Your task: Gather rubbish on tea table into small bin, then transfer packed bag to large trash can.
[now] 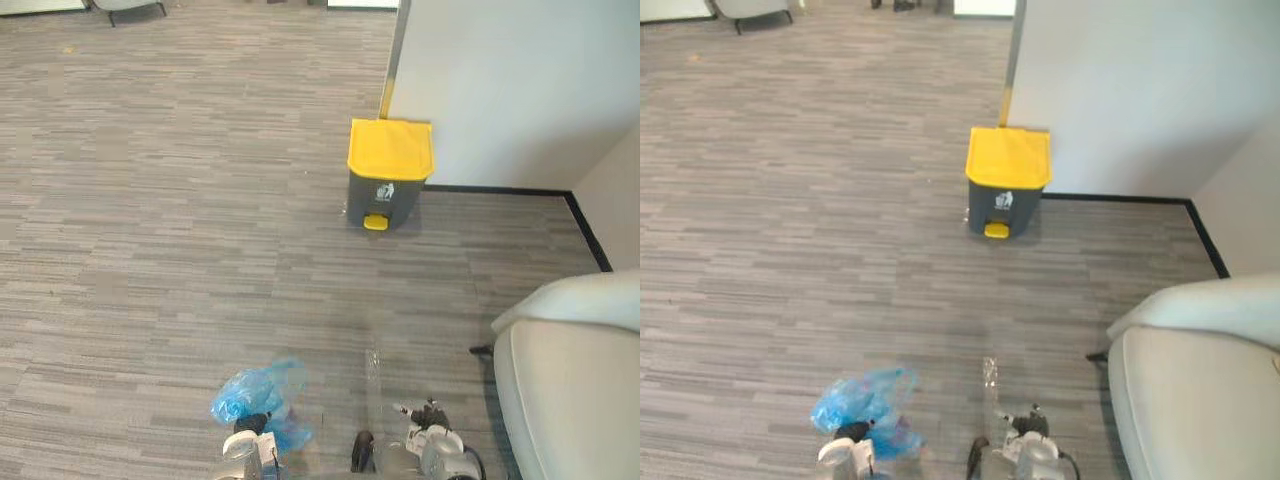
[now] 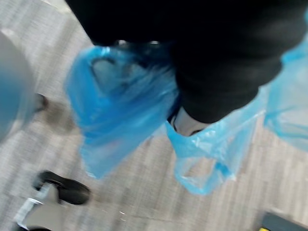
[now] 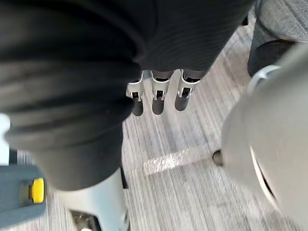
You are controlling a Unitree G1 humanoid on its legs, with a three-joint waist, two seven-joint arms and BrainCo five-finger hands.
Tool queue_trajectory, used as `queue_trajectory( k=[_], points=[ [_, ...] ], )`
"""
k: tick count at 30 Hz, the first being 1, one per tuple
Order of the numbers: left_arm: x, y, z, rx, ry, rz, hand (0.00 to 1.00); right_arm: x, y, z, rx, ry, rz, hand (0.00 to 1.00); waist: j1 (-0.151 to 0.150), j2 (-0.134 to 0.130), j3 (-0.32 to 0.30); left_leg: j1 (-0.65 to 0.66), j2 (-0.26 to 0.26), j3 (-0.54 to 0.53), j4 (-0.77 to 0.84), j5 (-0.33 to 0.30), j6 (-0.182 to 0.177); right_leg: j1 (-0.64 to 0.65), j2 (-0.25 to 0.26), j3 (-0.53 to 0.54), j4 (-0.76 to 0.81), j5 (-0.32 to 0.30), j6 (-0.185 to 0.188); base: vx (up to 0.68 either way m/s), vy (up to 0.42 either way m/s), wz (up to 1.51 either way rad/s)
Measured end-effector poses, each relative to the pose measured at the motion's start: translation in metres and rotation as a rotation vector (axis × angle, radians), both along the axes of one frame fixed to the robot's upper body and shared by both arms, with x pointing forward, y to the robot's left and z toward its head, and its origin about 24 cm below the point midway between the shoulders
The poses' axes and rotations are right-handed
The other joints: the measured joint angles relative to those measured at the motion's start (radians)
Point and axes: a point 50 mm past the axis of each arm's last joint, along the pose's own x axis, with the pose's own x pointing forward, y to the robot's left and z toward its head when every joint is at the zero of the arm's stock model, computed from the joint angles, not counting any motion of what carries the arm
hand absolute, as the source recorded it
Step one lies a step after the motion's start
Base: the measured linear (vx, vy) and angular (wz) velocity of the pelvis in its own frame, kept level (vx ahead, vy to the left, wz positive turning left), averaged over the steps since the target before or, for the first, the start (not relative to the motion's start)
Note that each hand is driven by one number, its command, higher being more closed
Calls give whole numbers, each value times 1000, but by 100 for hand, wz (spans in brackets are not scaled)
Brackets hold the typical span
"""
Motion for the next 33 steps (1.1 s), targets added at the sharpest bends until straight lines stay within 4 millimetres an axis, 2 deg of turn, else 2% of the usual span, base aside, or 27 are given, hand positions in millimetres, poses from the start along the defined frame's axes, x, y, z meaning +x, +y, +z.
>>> queue_trajectory(
  k=[2,3,4,5,6,7,8,9,12,13,14,15,16,17,18,19,20,22,23,24,25,26,27,29,31,32,33],
  points=[
    [5,3,4,10,-35,11,100,1,3,0,1,3,17,0,26,-12,7,-97,16,54,35,-89,54,89,-9,53,-54,-11,6,397,123,-77],
    [8,4,6,13,-49,13,100,3,3,1,1,0,19,0,34,-20,12,-125,20,78,-6,-114,67,124,-20,73,-69,-11,8,463,173,-80],
    [11,6,9,19,-71,17,100,7,3,2,0,-11,19,0,39,-32,16,-162,23,116,-127,-138,76,159,-49,92,-80,-11,9,461,219,-75],
    [12,6,10,20,-78,17,100,9,2,4,-3,-23,15,0,39,-35,15,-174,19,134,-272,-127,80,181,-70,102,-83,-19,35,551,307,-81],
    [10,5,9,19,-74,17,100,10,0,5,-8,-34,8,0,41,-25,7,-177,5,121,-482,-49,83,208,-84,113,-86,-48,87,550,385,-67],
    [12,8,10,28,-77,16,100,9,-1,4,-14,-20,21,0,42,-40,1,-172,-25,102,-516,28,63,228,-117,147,-90,-80,140,478,335,-31],
    [15,12,11,39,-84,15,100,5,-1,2,-12,-8,27,0,35,-62,-18,-171,-52,116,-540,21,72,220,-139,157,-99,-65,131,486,338,4],
    [19,12,13,43,-96,13,100,5,0,2,-10,-7,13,0,35,-73,-25,-169,-71,114,-550,9,79,205,-146,172,-99,-15,114,386,246,19],
    [12,12,9,38,-66,14,100,3,-2,2,-9,-1,-13,0,43,-89,-33,-129,-93,160,-535,-30,122,203,-180,242,-55,73,151,402,273,-14],
    [11,12,9,39,-63,14,100,5,-2,2,-10,-6,-13,0,43,-88,-32,-86,-106,165,-555,-45,125,189,-192,267,13,98,184,427,260,-48],
    [7,12,7,39,-50,13,100,4,-2,2,-9,-4,-9,0,47,-83,-31,-6,-122,190,-604,-67,123,118,-201,305,210,137,217,350,187,-48],
    [5,11,6,39,-43,4,100,3,-4,2,-15,-2,-6,0,44,-76,-27,41,-128,197,-636,-83,125,47,-206,320,363,180,229,396,181,-44],
    [5,11,6,41,-39,-5,100,1,-5,1,-16,3,-4,0,37,-72,-19,88,-138,203,-663,-102,127,-38,-206,326,544,183,220,287,86,-21],
    [3,10,5,41,-26,-3,100,-3,-5,0,-15,13,-7,0,29,-69,-16,140,-144,208,-682,-117,127,-134,-195,313,704,134,192,351,86,-14],
    [2,10,4,47,-14,3,100,-9,-6,-2,-15,28,-11,0,23,-62,-12,188,-144,213,-711,-130,122,-203,-176,272,764,94,156,289,57,-13],
    [1,11,3,50,-10,4,100,-8,-7,-1,-19,15,-14,0,21,-62,-11,213,-144,218,-730,-135,118,-245,-165,235,771,71,146,228,35,-9],
    [1,12,3,53,-6,3,100,-6,-7,0,-18,4,-20,0,14,-65,-13,239,-144,221,-749,-144,109,-290,-159,180,743,51,141,290,-8,-3],
    [2,11,2,47,7,0,100,-4,-10,1,-18,-2,-37,0,6,-68,-12,307,-144,218,-792,-152,100,-333,-146,45,581,19,99,369,-52,13],
    [2,9,1,43,10,-1,100,-3,-10,1,-17,-6,-37,0,-1,-67,-11,334,-144,208,-816,-152,100,-337,-124,7,451,26,92,425,-100,42],
    [1,9,1,41,13,-2,100,-1,-9,1,-16,-9,-35,0,-13,-69,-11,356,-152,189,-839,-155,93,-326,-100,-8,292,75,80,449,-120,56],
    [0,9,0,39,17,-2,100,-4,-9,0,-11,1,-39,0,-19,-76,-5,384,-165,162,-852,-159,88,-300,-87,-14,205,100,-8,530,-113,28],
    [-2,3,-2,20,31,3,100,2,-16,2,-25,-10,-48,0,-10,-32,6,400,-137,134,-859,-163,79,-263,-63,-32,189,107,-10,501,-104,-6],
    [-4,1,-3,10,39,11,100,6,-18,4,-29,-19,-51,0,-7,-18,6,390,-130,102,-845,-138,77,-267,-52,-28,196,83,-19,480,-99,-22],
    [-4,-2,-3,4,40,4,100,3,-16,1,-20,1,-52,0,-12,-16,8,405,-128,63,-832,-102,60,-252,-55,-33,228,28,-22,391,-146,7],
    [0,-5,-2,-11,26,-20,100,0,-13,0,-14,10,-53,0,-18,-14,8,366,-96,20,-681,-90,40,-175,-45,-60,185,-3,-21,399,-159,31],
    [3,-6,-1,-10,17,-27,100,-1,-11,-1,-11,14,-45,0,-19,-20,7,316,-84,3,-545,-70,1,-141,-40,-63,154,-7,-15,326,-101,21],
    [3,-4,0,-5,12,-29,100,-1,-7,-1,-13,16,-16,0,-17,-22,7,216,-55,-16,-329,-18,-89,-89,-32,-59,103,-7,-15,302,-45,-3]
  ],
)
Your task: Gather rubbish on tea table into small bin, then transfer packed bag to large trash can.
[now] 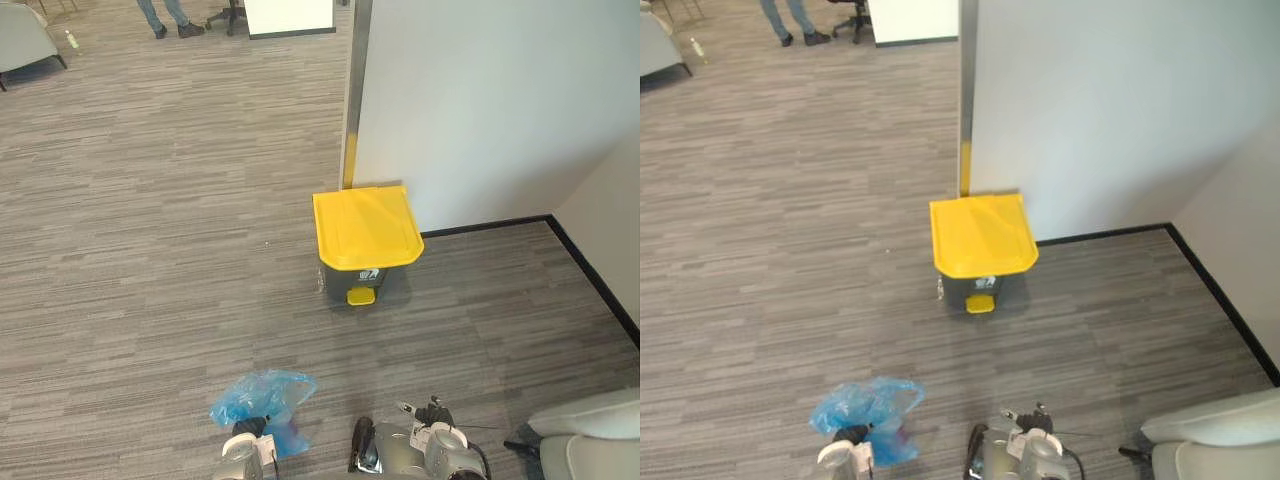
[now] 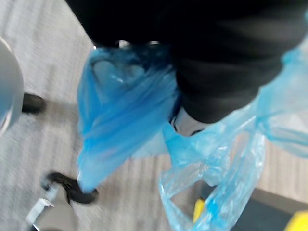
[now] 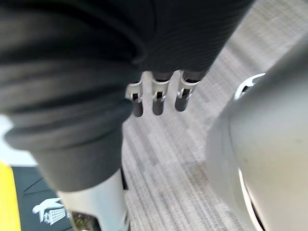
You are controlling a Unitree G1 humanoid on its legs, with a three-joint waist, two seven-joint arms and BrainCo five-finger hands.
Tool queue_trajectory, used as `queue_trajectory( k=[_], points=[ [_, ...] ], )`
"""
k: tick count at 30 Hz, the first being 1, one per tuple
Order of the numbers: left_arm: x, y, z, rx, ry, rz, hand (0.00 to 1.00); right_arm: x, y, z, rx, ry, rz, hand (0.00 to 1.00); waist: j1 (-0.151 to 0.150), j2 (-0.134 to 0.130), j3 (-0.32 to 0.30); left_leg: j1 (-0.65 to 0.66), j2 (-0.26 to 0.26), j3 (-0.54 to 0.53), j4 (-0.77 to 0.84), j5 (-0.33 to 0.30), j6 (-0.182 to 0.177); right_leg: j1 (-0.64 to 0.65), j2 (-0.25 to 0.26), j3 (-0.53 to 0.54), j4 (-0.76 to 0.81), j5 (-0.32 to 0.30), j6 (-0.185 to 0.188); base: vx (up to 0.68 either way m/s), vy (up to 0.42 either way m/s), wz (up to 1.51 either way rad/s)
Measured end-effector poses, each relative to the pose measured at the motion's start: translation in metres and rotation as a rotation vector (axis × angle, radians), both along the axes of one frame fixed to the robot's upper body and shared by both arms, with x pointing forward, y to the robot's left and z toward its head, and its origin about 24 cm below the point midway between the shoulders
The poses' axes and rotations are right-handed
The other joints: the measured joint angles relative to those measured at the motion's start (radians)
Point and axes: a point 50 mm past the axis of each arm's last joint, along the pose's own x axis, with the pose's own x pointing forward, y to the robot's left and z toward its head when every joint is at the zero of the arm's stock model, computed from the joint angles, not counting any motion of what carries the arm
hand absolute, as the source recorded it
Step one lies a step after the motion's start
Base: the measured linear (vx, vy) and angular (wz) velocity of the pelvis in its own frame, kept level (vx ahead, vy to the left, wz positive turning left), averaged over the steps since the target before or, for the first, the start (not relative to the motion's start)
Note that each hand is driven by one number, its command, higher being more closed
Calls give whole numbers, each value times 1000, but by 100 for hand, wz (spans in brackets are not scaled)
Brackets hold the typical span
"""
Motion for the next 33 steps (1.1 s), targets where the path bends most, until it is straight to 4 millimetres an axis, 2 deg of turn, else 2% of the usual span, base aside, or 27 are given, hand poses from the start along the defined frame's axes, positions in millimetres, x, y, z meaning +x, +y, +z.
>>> queue_trajectory(
  k=[1,2,3,4,5,7,8,9,11,13,15,17,18,20,21,23,25,26,27,29,30,33],
  points=[
    [-1,1,0,5,1,0,100,2,3,1,-1,-3,21,0,2,4,0,-71,34,10,150,-8,11,38,13,5,-37,-2,-3,293,-25,-19],
    [-3,1,0,4,2,6,100,1,5,0,2,0,28,0,4,11,-1,-116,54,26,211,-34,44,70,24,16,-64,-1,-4,296,18,-43],
    [-2,3,1,8,-10,14,100,1,7,0,9,3,26,0,8,10,-1,-154,66,60,213,-73,79,103,26,34,-89,5,-2,294,53,-48],
    [-2,4,2,11,-15,16,100,0,8,-1,12,4,25,0,11,7,-3,-171,65,80,182,-91,99,118,23,52,-99,7,1,352,107,-74],
    [-3,5,2,13,-15,19,100,1,9,-1,15,5,23,0,22,4,-3,-195,60,105,97,-114,124,139,17,87,-115,11,9,334,174,-86],
    [-1,4,2,12,-20,16,100,0,8,-1,16,8,19,0,28,7,-7,-219,47,107,-122,-104,135,159,2,121,-126,18,33,290,215,-77],
    [-2,2,1,5,-14,15,100,-3,6,-2,12,16,10,0,27,26,-18,-222,39,84,-298,15,118,171,7,139,-133,14,69,296,233,-60],
    [-6,4,0,11,-2,24,100,-9,5,-4,13,37,14,0,33,2,-30,-193,10,94,-316,14,125,171,-14,174,-135,6,93,289,225,-41],
    [-3,5,1,13,-9,24,100,-14,2,-6,11,50,-8,0,28,-28,-44,-164,-37,115,-360,12,141,173,-57,190,-152,17,111,214,218,-15],
    [-4,5,1,13,-5,25,100,-14,2,-6,14,51,-15,0,35,-41,-52,-148,-53,147,-374,4,155,173,-76,214,-148,27,126,176,205,-31],
    [-7,6,-2,15,15,22,100,-14,4,-6,16,50,-7,0,39,-35,-45,-81,-63,174,-431,-4,166,148,-86,224,-54,36,140,122,150,-45],
    [-8,6,-2,19,16,13,100,-15,2,-6,0,54,9,0,40,-27,-40,-21,-66,199,-478,-16,173,60,-99,234,158,52,166,42,103,-39],
    [-10,9,-2,25,22,9,100,-12,2,-4,-7,41,16,0,39,-21,-33,11,-77,198,-489,-28,186,-13,-125,227,311,65,181,78,57,-8],
    [-13,11,-4,32,37,8,100,-11,0,-4,-12,37,15,0,28,-31,-37,49,-83,196,-504,-48,189,-58,-149,190,391,15,157,130,17,7],
    [-13,12,-4,33,41,8,100,-11,0,-4,-13,35,16,0,27,-32,-37,63,-82,190,-518,-53,184,-83,-151,152,368,-10,146,162,-36,17],
    [-14,11,-5,30,50,6,100,-8,0,-3,-13,27,16,0,15,-32,-37,81,-77,167,-532,-61,171,-114,-142,106,261,-10,136,233,-89,31],
    [-15,12,-6,31,55,10,100,-5,-1,-2,-9,25,9,0,1,-37,-32,102,-68,144,-532,-83,139,-122,-95,110,65,63,110,315,-155,37],
    [-14,14,-6,33,55,11,100,-8,-1,-3,-5,32,0,0,-1,-39,-25,120,-67,125,-529,-97,117,-99,-75,116,23,123,76,385,-151,12],
    [-16,9,-6,20,58,12,100,-5,-8,-2,-22,25,-9,0,7,4,-34,128,-40,91,-534,-86,117,-72,-44,100,6,123,66,397,-143,-5],
    [-12,2,-6,4,50,9,100,-1,-14,0,-33,16,-19,0,6,18,-19,135,-28,55,-536,-70,109,-77,-33,100,37,77,61,358,-151,-9],
    [-12,0,-6,-2,50,0,100,-5,-15,-2,-28,30,-31,0,3,18,-20,138,-25,41,-533,-59,110,-74,-32,95,53,51,60,322,-162,6],
    [-10,-1,-5,-2,44,-14,100,-10,-15,-3,-29,45,-38,0,-6,11,-19,123,3,5,-452,-43,89,-1,-21,57,7,35,57,360,-144,34]
  ],
)
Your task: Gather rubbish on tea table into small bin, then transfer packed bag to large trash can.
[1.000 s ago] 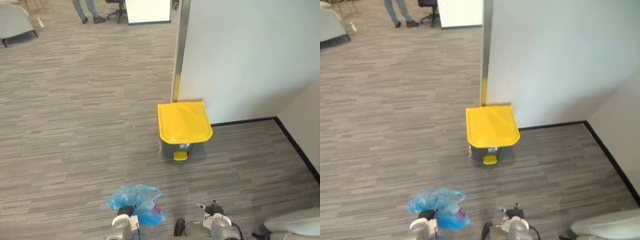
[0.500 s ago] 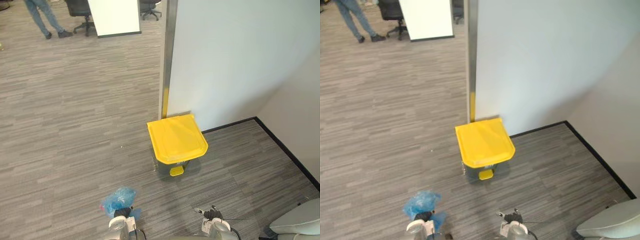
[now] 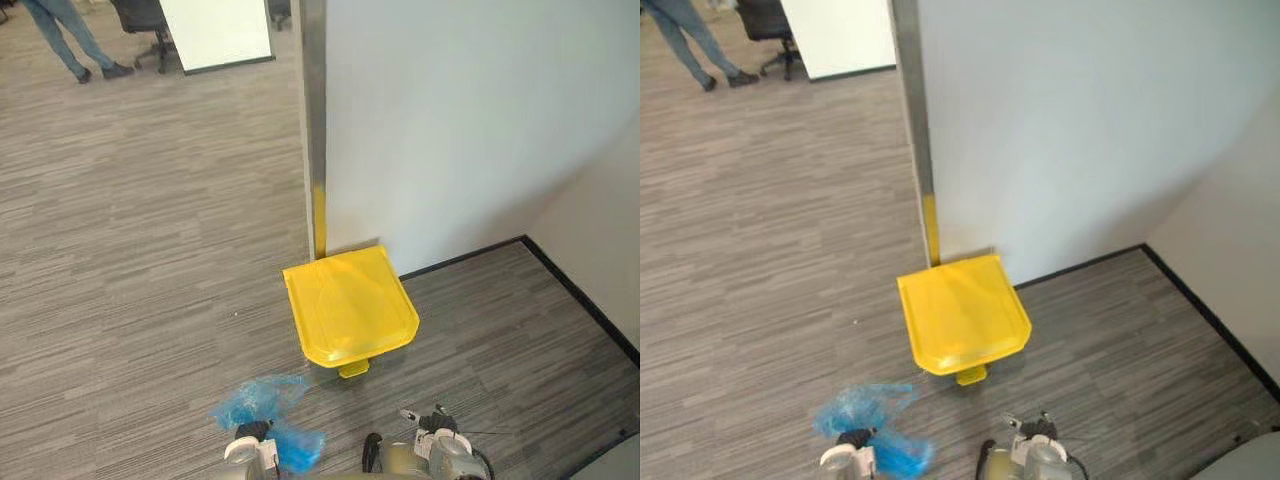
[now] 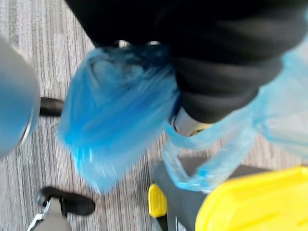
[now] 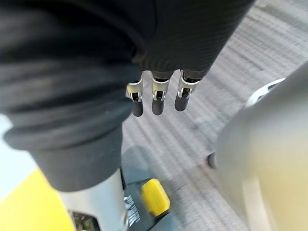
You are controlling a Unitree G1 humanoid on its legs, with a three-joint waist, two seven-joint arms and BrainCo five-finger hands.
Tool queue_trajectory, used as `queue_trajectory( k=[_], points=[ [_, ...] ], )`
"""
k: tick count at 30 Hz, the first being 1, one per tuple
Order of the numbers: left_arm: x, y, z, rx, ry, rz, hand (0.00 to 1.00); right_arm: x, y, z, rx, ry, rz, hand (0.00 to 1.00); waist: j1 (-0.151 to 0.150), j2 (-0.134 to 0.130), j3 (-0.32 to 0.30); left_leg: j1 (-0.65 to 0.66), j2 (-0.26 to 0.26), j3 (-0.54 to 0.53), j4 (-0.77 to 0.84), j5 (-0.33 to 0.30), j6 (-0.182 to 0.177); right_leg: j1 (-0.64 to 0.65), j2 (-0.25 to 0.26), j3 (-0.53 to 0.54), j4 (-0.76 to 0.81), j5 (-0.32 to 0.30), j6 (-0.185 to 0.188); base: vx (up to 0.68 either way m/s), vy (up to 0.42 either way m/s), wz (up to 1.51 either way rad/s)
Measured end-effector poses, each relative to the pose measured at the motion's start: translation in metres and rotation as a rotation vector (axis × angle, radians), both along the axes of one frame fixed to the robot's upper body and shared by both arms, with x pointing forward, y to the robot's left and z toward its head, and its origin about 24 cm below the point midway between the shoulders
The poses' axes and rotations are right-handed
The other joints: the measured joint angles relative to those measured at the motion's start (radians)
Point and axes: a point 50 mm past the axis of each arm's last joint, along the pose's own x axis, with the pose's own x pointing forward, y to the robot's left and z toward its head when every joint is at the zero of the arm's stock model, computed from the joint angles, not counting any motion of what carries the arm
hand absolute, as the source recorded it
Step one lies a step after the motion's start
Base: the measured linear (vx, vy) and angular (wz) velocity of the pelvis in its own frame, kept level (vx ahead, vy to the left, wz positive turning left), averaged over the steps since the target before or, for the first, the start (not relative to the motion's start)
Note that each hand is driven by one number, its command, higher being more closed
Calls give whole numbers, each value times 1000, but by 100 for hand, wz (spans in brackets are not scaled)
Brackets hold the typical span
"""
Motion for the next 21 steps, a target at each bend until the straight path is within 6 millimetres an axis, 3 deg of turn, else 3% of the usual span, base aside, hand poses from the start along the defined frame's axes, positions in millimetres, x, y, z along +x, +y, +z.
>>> queue_trajectory(
  k=[3,4,5,7,8,9,12,15,21],
  points=[
    [2,0,1,1,-8,-1,100,-9,1,-3,4,24,-4,0,6,-21,-8,-85,17,5,229,13,-35,99,-6,-12,-98,6,-1,237,-11,29],
    [-2,1,0,2,-1,3,100,-8,2,-3,4,22,-2,0,10,-29,-12,-120,26,18,304,-8,-31,126,-15,-9,-125,6,-1,204,70,19],
    [0,2,2,6,-15,6,100,-9,2,-3,6,26,1,0,10,-43,-10,-158,25,57,337,-71,-22,153,-30,-4,-149,8,-1,225,131,20],
    [3,3,4,10,-33,6,100,-6,4,-3,12,23,0,0,11,-69,-3,-235,-16,102,297,-121,19,173,-84,-3,-152,11,5,153,167,22],
    [5,3,5,11,-40,5,100,-4,5,-2,11,20,1,0,10,-73,-7,-259,-44,120,181,-94,46,173,-106,-3,-148,22,24,122,230,7],
    [5,0,4,5,-40,-3,100,-7,0,-3,0,27,-1,0,10,-41,-18,-269,-41,125,-1,109,66,172,-84,0,-149,34,51,142,270,-16],
    [4,18,5,57,-34,8,100,-10,14,-6,48,45,8,0,32,-76,-41,-231,-77,147,-7,92,64,185,-109,91,-186,60,66,120,195,-34],
    [-2,21,3,62,-11,11,100,-15,12,-7,47,54,-20,0,32,-75,-42,-182,-81,168,-54,93,66,198,-101,136,-197,106,70,63,169,-22],
    [-10,24,-1,72,21,7,100,-19,10,-8,42,59,-31,0,32,-65,-42,-142,-80,205,-124,118,67,190,-80,173,-213,110,67,-1,35,-23]
  ],
)
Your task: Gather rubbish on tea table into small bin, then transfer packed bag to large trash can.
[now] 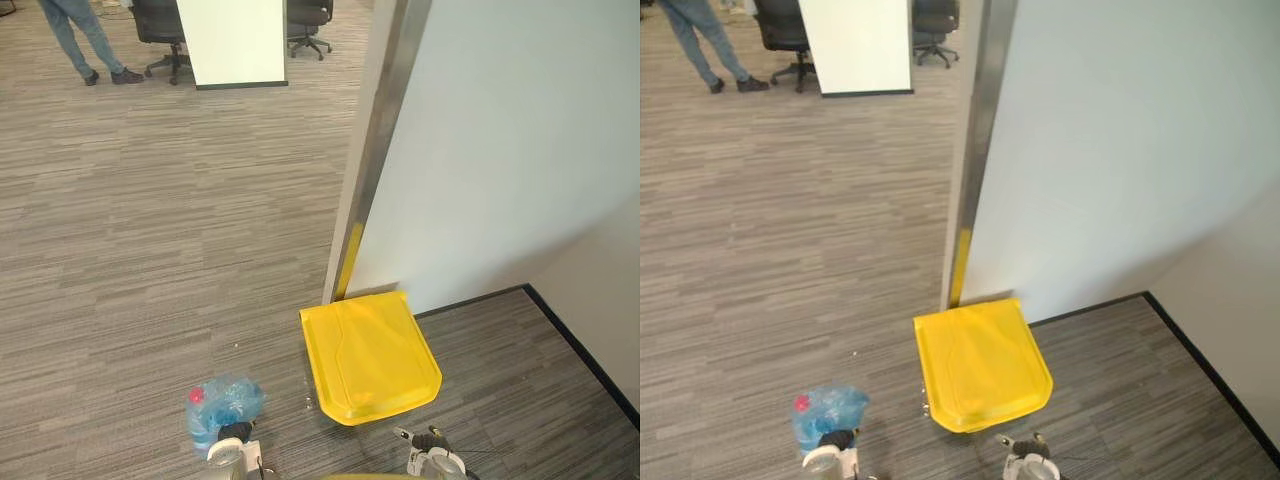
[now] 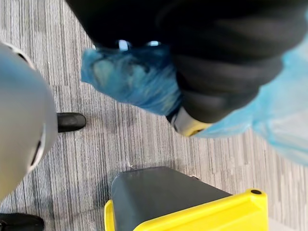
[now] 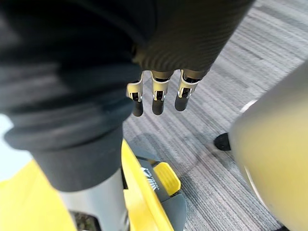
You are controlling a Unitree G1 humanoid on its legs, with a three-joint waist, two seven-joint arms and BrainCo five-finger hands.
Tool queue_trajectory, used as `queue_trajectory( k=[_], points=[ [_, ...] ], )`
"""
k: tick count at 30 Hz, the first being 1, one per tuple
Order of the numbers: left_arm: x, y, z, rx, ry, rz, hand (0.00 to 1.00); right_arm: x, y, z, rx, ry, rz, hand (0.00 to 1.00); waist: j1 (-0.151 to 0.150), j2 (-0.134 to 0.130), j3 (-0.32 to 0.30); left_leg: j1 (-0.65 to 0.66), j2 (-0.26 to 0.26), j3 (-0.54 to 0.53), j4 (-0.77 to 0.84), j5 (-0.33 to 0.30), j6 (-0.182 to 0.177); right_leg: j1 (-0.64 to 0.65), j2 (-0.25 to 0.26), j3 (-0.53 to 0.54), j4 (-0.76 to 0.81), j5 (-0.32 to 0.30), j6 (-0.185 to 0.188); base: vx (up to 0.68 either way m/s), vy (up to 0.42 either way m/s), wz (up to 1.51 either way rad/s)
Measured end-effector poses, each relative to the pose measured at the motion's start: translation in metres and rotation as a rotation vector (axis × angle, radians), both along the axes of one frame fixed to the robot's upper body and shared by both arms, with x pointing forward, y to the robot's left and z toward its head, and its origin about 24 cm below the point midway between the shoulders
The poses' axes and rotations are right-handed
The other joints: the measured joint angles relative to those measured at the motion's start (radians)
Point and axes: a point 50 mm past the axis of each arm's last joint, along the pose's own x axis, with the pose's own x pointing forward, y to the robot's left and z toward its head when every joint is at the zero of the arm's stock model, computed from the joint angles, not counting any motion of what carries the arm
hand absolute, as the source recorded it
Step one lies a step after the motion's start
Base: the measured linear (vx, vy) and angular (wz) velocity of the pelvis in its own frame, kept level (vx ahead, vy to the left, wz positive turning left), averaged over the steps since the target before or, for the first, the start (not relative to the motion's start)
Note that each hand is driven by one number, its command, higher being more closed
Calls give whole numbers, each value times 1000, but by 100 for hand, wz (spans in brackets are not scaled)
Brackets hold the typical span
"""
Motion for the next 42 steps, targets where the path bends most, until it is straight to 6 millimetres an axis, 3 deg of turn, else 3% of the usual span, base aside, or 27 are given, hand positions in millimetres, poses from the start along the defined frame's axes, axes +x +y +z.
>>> queue_trajectory(
  k=[5,9,11,13,17,22,29,32,34,37,38,39,42],
  points=[
    [0,-4,-1,-12,3,8,100,1,-1,0,-2,-2,-5,0,0,18,11,48,2,15,-101,61,-9,-3,20,13,-2,0,0,-70,-55,-14],
    [0,-3,0,-11,1,8,100,2,-1,1,-3,-6,-2,0,0,12,14,66,-7,27,-165,102,-8,-20,24,16,-16,0,0,-114,-38,-15],
    [1,-3,0,-10,-2,9,100,4,0,1,-3,-10,5,0,2,8,15,67,-11,44,-166,104,-7,-20,20,19,-28,-3,3,-145,-27,-25],
    [1,-5,0,-16,-3,8,100,6,1,2,-4,-17,16,0,2,2,15,77,-31,58,-172,105,-7,-21,0,26,-34,-40,31,-169,-29,-28],
    [2,-15,-1,-42,-7,8,100,4,-2,2,-16,-11,14,0,2,16,12,84,-35,59,-172,104,-7,-19,-2,32,-31,-53,24,-112,3,-6],
    [4,-14,0,-37,-18,8,100,5,0,2,-17,-10,20,0,3,13,12,90,-37,77,-172,99,-6,-20,-2,49,-37,-45,12,-16,22,-9],
    [3,-10,0,-32,-18,30,100,5,2,2,-14,-10,24,0,10,4,9,99,-39,111,-166,80,-10,-17,0,66,-60,-18,32,69,20,-16],
    [3,-10,0,-33,-20,35,100,5,2,2,-14,-9,27,0,16,5,8,102,-36,113,-165,74,-8,-13,5,61,-54,-8,23,113,4,-4],
    [4,-10,0,-34,-21,35,100,7,2,2,-16,-11,35,0,16,8,14,108,-32,107,-165,64,-2,-21,8,50,-18,-6,19,83,-1,8],
    [7,-11,1,-37,-30,33,100,8,-4,3,-38,-14,49,0,16,19,46,136,-18,77,-111,-2,15,-66,-1,28,205,-13,6,11,4,23],
    [11,-12,2,-41,-39,36,100,10,-7,4,-49,-20,57,0,11,29,56,154,-17,44,-96,-30,36,-152,-15,14,375,-40,-23,35,21,17],
    [12,-11,3,-38,-39,37,100,15,-8,6,-56,-34,58,0,11,22,60,158,-15,27,-66,-62,46,-206,-15,-5,442,-85,-24,71,26,17],
    [15,-9,3,-31,-40,26,100,20,-11,9,-67,-57,40,0,11,12,77,169,-14,7,4,-120,53,-334,14,-55,431,-80,-17,152,42,14]
  ],
)
